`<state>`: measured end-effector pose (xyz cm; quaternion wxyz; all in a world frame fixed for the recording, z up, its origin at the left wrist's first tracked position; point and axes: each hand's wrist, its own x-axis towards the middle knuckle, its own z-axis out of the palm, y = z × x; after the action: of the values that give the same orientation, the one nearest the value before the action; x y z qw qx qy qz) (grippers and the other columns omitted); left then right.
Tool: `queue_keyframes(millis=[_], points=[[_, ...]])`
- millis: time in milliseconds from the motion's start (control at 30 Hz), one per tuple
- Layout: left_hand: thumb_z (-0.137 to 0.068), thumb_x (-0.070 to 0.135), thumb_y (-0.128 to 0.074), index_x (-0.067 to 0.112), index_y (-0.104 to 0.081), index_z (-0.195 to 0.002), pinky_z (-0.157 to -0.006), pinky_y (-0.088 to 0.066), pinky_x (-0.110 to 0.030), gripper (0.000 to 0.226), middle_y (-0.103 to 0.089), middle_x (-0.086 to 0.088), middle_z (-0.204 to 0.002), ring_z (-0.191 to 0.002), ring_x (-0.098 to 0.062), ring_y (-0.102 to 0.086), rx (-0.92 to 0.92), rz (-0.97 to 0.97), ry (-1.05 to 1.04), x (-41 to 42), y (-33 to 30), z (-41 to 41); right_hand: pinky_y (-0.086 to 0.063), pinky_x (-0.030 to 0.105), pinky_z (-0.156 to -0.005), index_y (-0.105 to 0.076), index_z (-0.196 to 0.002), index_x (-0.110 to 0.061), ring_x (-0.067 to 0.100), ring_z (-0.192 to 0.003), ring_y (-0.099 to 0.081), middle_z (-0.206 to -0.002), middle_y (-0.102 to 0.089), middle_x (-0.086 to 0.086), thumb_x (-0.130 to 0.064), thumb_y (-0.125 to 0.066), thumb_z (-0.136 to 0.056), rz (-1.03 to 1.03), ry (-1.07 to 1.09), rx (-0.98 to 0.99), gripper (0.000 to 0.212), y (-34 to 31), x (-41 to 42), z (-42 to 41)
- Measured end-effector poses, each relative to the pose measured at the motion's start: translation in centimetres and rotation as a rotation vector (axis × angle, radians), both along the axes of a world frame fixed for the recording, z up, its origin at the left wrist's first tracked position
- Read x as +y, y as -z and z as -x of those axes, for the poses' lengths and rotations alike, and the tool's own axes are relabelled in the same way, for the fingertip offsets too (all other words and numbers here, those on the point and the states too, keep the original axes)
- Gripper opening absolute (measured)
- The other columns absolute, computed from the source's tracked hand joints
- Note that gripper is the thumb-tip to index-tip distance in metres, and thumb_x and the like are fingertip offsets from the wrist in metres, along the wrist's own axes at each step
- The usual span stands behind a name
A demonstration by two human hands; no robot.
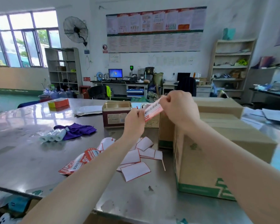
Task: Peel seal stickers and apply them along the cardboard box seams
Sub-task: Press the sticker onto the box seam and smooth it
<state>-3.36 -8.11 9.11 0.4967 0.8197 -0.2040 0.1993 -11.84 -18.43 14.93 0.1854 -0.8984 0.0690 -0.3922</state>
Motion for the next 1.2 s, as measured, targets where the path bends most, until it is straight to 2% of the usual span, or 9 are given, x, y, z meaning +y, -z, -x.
queue_keyframes(millis=[133,233,400,533,633,800,933,1067,1200], points=[[-0.1,0.025,-0.034,-0.001,-0.061,-0.099,-0.039,-0.033,-0.013,0.038,-0.059,-0.011,-0.089,-0.058,-0.008,-0.043,-0.027,-0.161,0.028,-2.9,-2.7,0.7,-0.053,0.038,-0.054,-0.065,-0.07,0.003,0.032,-0.056,-0.062,-0.069,-0.068,0.018,-0.026,-0.049,-0.093,-0.148,0.03,0.016,0.04,-1.8,-3.8,1.9],[-0.099,0.029,-0.037,0.004,-0.059,-0.087,-0.051,-0.03,-0.027,0.036,-0.056,-0.007,-0.081,-0.066,-0.017,-0.046,-0.029,-0.199,0.041,-5.0,-4.2,1.2,-0.052,0.029,-0.056,-0.066,-0.064,0.002,0.019,-0.046,-0.056,-0.055,-0.065,0.013,-0.025,-0.052,-0.092,-0.236,0.047,0.032,0.041,-2.5,-6.4,3.3],[-0.099,0.027,-0.037,0.013,-0.04,-0.059,-0.048,-0.028,-0.029,0.042,-0.04,-0.001,-0.058,-0.051,-0.014,-0.037,0.009,-0.29,0.121,-8.6,-5.3,2.6,-0.034,0.009,-0.033,-0.063,-0.06,-0.004,0.001,-0.028,-0.046,-0.035,-0.054,-0.004,-0.022,-0.053,-0.093,-0.347,0.102,0.08,0.039,-2.6,-10.5,4.7],[-0.099,0.024,-0.038,0.014,-0.033,-0.058,-0.061,-0.039,-0.033,0.043,-0.034,-0.001,-0.055,-0.055,-0.021,-0.04,-0.027,-0.382,0.135,-11.2,-5.7,3.2,-0.043,0.02,-0.046,-0.061,-0.064,-0.007,0.008,-0.039,-0.052,-0.051,-0.059,0.0,-0.02,-0.056,-0.092,-0.457,0.123,0.083,0.032,-1.7,-13.1,5.4],[-0.098,0.024,-0.039,0.011,-0.036,-0.059,-0.057,-0.036,-0.03,0.041,-0.036,-0.001,-0.055,-0.056,-0.021,-0.043,-0.041,-0.399,0.125,-12.1,-5.7,3.2,-0.044,0.026,-0.051,-0.062,-0.064,-0.004,0.013,-0.044,-0.052,-0.055,-0.059,0.004,-0.019,-0.056,-0.092,-0.553,0.133,0.045,0.032,-0.8,-14.7,5.8],[-0.097,0.021,-0.037,0.007,-0.047,-0.071,-0.068,-0.043,-0.035,0.031,-0.046,-0.002,-0.062,-0.068,-0.023,-0.051,-0.066,-0.368,0.054,-11.9,-5.4,2.7,-0.041,0.024,-0.048,-0.059,-0.063,-0.01,0.013,-0.044,-0.049,-0.056,-0.058,0.003,-0.02,-0.057,-0.092,-0.679,0.181,0.036,0.031,0.7,-16.9,6.4],[-0.094,0.009,-0.037,0.001,-0.064,-0.087,-0.07,-0.051,-0.037,0.029,-0.067,-0.012,-0.093,-0.078,-0.024,-0.062,-0.069,-0.404,0.184,-11.9,-4.8,3.7,-0.04,0.022,-0.047,-0.059,-0.065,-0.011,0.012,-0.045,-0.047,-0.058,-0.056,0.003,-0.022,-0.057,-0.092,-0.707,0.133,0.086,0.029,1.0,-17.0,6.6],[-0.093,0.008,-0.044,0.009,-0.062,-0.104,-0.083,-0.048,-0.034,0.021,-0.06,-0.008,-0.112,-0.099,-0.023,-0.056,-0.143,-0.521,0.209,-12.2,-3.3,4.6,-0.041,0.023,-0.048,-0.062,-0.068,-0.006,0.013,-0.045,-0.047,-0.057,-0.057,0.003,-0.023,-0.058,-0.091,-0.66,0.11,0.146,0.029,1.0,-16.8,6.5],[-0.09,0.006,-0.049,0.011,-0.063,-0.106,-0.087,-0.047,-0.035,0.022,-0.058,-0.009,-0.115,-0.103,-0.023,-0.054,-0.171,-0.544,0.204,-11.9,-3.0,4.8,-0.043,0.023,-0.05,-0.063,-0.07,-0.006,0.012,-0.046,-0.047,-0.057,-0.058,0.002,-0.024,-0.059,-0.091,-0.631,0.108,0.159,0.028,1.1,-16.7,6.3]])
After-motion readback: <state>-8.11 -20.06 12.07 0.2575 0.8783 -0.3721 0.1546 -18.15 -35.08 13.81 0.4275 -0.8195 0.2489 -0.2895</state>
